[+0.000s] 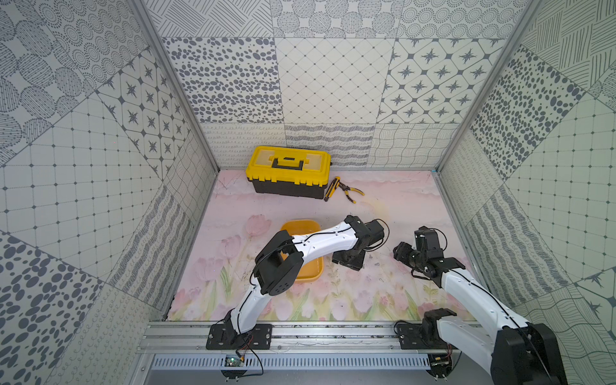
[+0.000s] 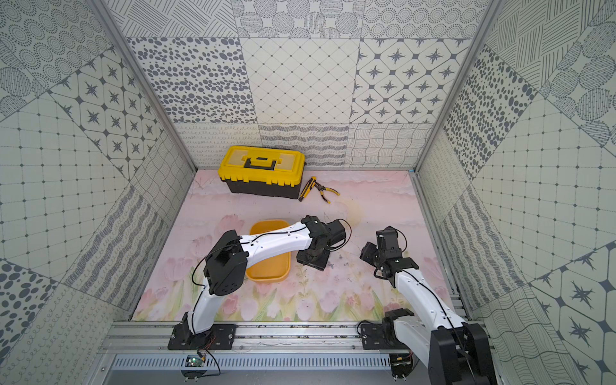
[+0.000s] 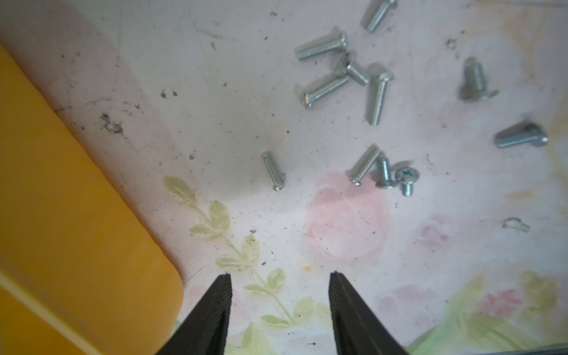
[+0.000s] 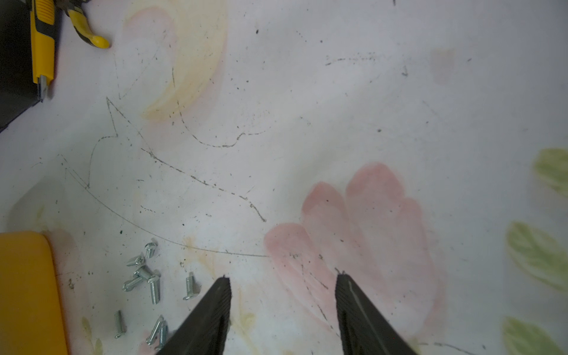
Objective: Put the screws on the desktop into the storage box
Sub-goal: Pick up the screw from the center of the board.
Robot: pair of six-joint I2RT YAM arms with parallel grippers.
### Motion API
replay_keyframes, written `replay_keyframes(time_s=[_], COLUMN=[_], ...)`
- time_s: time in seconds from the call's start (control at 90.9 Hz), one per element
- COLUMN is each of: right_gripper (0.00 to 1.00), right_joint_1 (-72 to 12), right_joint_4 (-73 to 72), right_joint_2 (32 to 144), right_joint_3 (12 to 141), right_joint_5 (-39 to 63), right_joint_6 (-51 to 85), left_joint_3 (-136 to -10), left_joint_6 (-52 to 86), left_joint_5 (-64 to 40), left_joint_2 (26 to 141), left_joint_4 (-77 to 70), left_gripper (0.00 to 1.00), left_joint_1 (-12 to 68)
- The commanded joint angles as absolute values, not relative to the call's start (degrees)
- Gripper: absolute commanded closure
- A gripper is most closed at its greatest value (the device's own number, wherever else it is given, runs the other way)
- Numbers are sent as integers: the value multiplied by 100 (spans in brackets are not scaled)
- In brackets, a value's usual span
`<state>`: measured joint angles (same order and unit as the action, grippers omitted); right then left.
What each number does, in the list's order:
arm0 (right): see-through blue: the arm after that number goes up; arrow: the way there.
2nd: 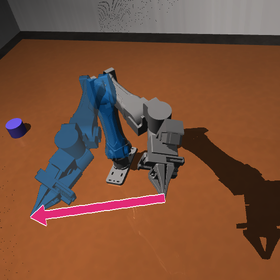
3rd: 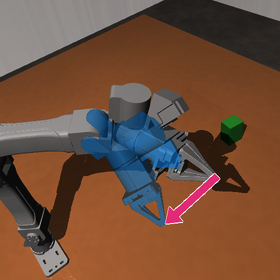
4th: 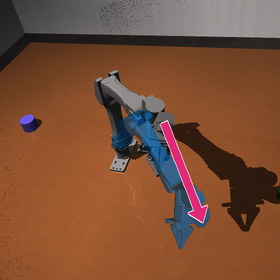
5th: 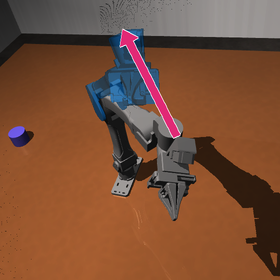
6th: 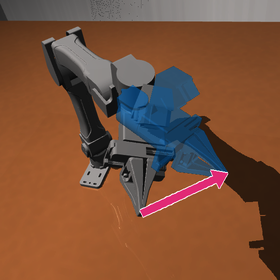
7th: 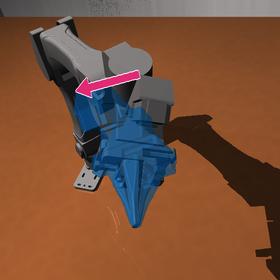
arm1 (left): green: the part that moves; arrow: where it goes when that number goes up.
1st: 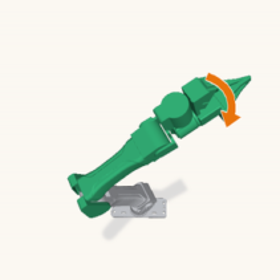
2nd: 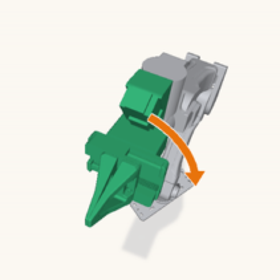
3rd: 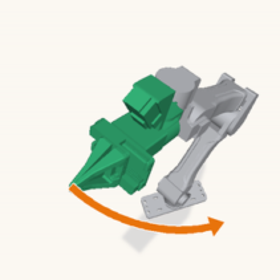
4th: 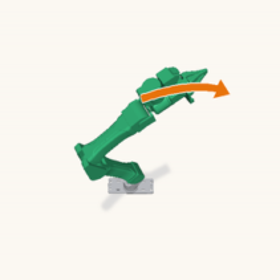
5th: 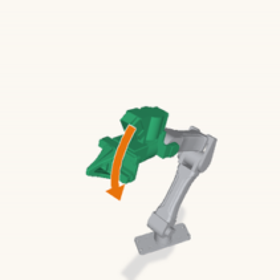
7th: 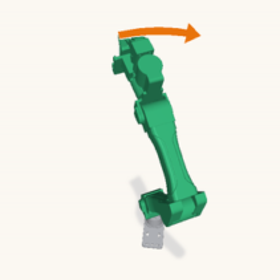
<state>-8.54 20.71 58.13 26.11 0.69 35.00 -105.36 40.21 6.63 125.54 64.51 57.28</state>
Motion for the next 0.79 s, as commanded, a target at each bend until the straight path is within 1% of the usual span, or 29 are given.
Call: replay_keyframes(time_s=[0.0,0.132,0.363,0.781], right_gripper=[41,41,42,42], right_joint_1=[-826,-826,-826,-826], right_joint_4=[1845,1827,1802,1777], right_joint_2=[5823,5821,5812,5900], right_joint_3=[2569,2559,2549,2568], right_joint_5=[68,103,127,157], right_joint_6=[3485,3477,3471,3455], left_joint_3=[-10670,-10669,-10689,-10754], left_joint_6=[4142,4121,4060,3962], left_joint_5=[730,561,449,154], left_joint_2=[12821,12987,13160,13262], left_joint_4=[6726,6519,6281,6074], left_gripper=[49,54,56,58], left_joint_1=[5564,5396,5306,5290])
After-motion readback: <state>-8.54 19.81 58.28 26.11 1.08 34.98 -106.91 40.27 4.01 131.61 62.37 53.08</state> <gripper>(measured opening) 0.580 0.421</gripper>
